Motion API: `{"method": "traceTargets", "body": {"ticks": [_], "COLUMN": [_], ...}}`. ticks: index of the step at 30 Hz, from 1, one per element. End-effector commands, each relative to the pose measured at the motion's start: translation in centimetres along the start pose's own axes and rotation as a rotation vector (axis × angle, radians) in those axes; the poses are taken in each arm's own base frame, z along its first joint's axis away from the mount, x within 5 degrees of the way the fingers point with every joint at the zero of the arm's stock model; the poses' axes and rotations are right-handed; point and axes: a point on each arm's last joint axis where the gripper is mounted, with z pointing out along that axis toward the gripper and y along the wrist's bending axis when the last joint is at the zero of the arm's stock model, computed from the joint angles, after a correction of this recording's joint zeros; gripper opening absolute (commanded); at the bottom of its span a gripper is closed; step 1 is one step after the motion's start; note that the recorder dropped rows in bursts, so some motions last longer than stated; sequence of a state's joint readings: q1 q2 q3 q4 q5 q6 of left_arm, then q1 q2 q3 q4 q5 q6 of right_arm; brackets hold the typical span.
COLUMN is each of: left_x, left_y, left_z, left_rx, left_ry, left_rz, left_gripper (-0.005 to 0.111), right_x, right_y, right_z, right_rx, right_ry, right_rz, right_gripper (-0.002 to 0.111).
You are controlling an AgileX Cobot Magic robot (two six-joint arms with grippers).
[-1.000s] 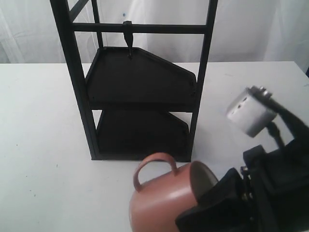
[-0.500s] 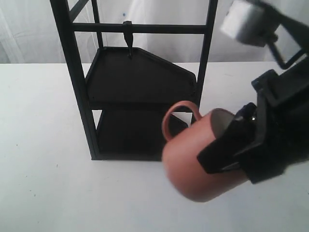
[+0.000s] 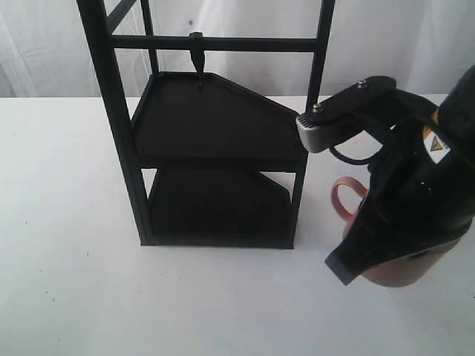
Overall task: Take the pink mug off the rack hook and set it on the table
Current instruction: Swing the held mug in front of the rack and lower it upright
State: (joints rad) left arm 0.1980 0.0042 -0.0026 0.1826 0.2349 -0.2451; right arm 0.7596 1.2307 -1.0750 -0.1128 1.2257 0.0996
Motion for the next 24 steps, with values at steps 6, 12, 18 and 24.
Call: {"method": "traceTargets", "body": {"ticks": [6,12,18,24], "left_x": [0.0,0.0,0.0,0.0], "left_y": [0.0,0.0,0.0,0.0], "left_z": [0.0,0.0,0.0,0.0], "left_rx": [0.0,0.0,0.0,0.0], "left_ry": [-0.004,-0.004,-0.004,-0.004], "left_rz": [0.007,0.007,0.007,0.007], "left_gripper": [0.0,0.0,0.0,0.0], "right_x": [-3.1,-6.1,-8.7,-9.9], "right_y": [5.7,8.7,10.3,11.4], "right_z": [2.5,6.5,9.6,10.3], "right_rx": [-0.096,-0.093,-0.136,-0.237], "right_ry": [0.087,0.188,0.126,0.014], "right_rz": [-0.1,-0.153,-0.136,-0.1], "right_gripper": [0.0,0.0,0.0,0.0]}}
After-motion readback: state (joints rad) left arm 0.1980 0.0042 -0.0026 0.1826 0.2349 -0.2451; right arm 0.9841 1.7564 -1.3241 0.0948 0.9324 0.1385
